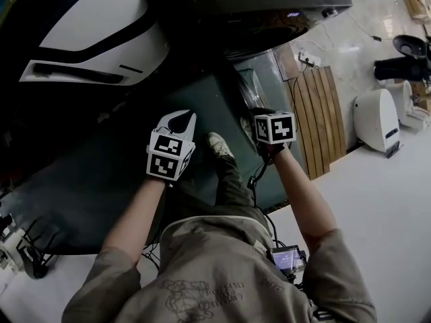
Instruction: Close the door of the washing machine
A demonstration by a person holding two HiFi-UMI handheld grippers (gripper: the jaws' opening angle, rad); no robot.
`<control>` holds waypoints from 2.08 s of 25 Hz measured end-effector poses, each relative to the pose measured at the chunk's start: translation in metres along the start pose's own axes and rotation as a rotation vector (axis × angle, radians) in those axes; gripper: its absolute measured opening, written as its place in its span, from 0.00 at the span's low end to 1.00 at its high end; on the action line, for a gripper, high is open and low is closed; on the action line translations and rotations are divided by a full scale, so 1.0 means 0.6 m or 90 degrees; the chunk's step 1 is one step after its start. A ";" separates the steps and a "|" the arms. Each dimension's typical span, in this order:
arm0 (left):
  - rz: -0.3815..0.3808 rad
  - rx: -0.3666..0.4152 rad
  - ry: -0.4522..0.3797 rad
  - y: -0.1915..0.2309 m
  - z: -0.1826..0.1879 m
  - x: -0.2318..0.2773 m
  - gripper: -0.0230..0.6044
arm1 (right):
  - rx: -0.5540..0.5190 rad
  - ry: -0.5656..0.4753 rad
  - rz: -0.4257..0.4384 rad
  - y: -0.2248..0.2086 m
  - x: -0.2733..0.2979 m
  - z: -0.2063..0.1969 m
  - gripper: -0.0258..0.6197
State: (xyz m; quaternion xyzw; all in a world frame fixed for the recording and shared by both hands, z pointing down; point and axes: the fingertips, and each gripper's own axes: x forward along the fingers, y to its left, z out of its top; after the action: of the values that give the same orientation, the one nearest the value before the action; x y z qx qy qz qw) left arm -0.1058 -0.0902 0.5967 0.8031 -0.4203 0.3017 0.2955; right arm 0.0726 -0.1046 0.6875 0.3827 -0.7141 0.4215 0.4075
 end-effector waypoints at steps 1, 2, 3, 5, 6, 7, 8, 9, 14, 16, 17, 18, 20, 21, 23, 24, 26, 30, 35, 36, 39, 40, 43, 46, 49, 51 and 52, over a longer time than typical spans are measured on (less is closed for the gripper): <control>-0.002 -0.003 -0.001 -0.005 0.005 0.008 0.04 | -0.016 0.002 -0.001 -0.010 -0.001 0.002 0.19; -0.003 -0.005 -0.005 -0.011 0.010 0.015 0.04 | -0.035 0.003 -0.003 -0.020 -0.002 0.003 0.19; -0.006 -0.006 -0.009 -0.017 0.016 0.022 0.04 | -0.057 0.003 -0.008 -0.030 -0.004 0.005 0.19; -0.011 0.000 -0.016 -0.029 0.031 0.037 0.04 | -0.094 -0.002 -0.021 -0.052 -0.010 0.013 0.19; -0.013 0.004 -0.018 -0.034 0.039 0.044 0.04 | -0.106 -0.005 -0.026 -0.063 -0.013 0.018 0.18; -0.015 0.007 -0.019 -0.037 0.046 0.051 0.04 | -0.115 -0.007 -0.029 -0.073 -0.015 0.024 0.18; -0.016 0.009 -0.019 -0.040 0.052 0.057 0.04 | -0.123 -0.007 -0.030 -0.083 -0.016 0.029 0.17; -0.016 0.009 -0.020 -0.042 0.057 0.063 0.04 | -0.130 -0.007 -0.028 -0.094 -0.017 0.034 0.17; -0.021 0.016 -0.018 -0.055 0.078 0.091 0.04 | -0.156 -0.008 -0.045 -0.149 -0.026 0.071 0.17; -0.022 0.019 -0.017 -0.055 0.085 0.102 0.04 | -0.178 -0.020 -0.072 -0.171 -0.028 0.091 0.17; -0.022 0.021 -0.016 -0.054 0.088 0.108 0.04 | -0.190 -0.027 -0.086 -0.180 -0.029 0.101 0.16; -0.021 0.022 -0.015 -0.052 0.090 0.112 0.04 | -0.202 -0.035 -0.099 -0.189 -0.030 0.112 0.17; -0.018 0.020 -0.012 -0.044 0.094 0.120 0.04 | -0.213 -0.050 -0.113 -0.209 -0.030 0.135 0.17; -0.016 0.019 -0.011 -0.039 0.096 0.124 0.04 | -0.212 -0.054 -0.114 -0.218 -0.029 0.146 0.17; -0.015 0.018 -0.008 -0.032 0.102 0.133 0.04 | -0.211 -0.055 -0.109 -0.236 -0.027 0.169 0.17; -0.015 0.019 -0.008 -0.028 0.105 0.138 0.04 | -0.214 -0.054 -0.106 -0.244 -0.026 0.181 0.17; -0.015 0.022 -0.008 -0.021 0.112 0.152 0.04 | -0.225 -0.054 -0.103 -0.260 -0.021 0.205 0.17; -0.013 0.022 -0.013 -0.007 0.132 0.180 0.04 | -0.249 -0.057 -0.101 -0.274 -0.015 0.242 0.18; -0.013 0.021 -0.033 0.002 0.171 0.214 0.04 | -0.277 -0.066 -0.116 -0.290 -0.009 0.288 0.18; -0.013 0.020 -0.036 0.004 0.176 0.218 0.04 | -0.278 -0.074 -0.123 -0.294 -0.007 0.299 0.18; -0.007 -0.004 -0.046 0.011 0.189 0.230 0.04 | -0.273 -0.110 -0.152 -0.303 0.001 0.337 0.18; -0.006 -0.015 -0.050 0.012 0.193 0.234 0.04 | -0.270 -0.126 -0.165 -0.305 0.005 0.352 0.17; -0.011 -0.035 -0.054 0.012 0.200 0.243 0.04 | -0.251 -0.169 -0.199 -0.305 0.020 0.393 0.10; -0.014 -0.033 -0.054 0.013 0.201 0.247 0.04 | -0.232 -0.169 -0.213 -0.302 0.023 0.403 0.07; -0.012 -0.033 -0.049 0.018 0.196 0.248 0.04 | -0.221 -0.189 -0.202 -0.302 0.023 0.403 0.09; -0.011 -0.036 -0.045 0.020 0.191 0.248 0.04 | -0.230 -0.185 -0.206 -0.302 0.023 0.401 0.08; -0.011 -0.037 -0.044 0.021 0.191 0.248 0.04 | -0.230 -0.184 -0.206 -0.302 0.022 0.402 0.08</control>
State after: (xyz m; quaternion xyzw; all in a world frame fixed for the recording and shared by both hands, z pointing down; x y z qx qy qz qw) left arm -0.0202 -0.2535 0.6349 0.8076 -0.4322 0.2587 0.3067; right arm 0.1665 -0.3915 0.6769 0.4690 -0.7581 0.1579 0.4248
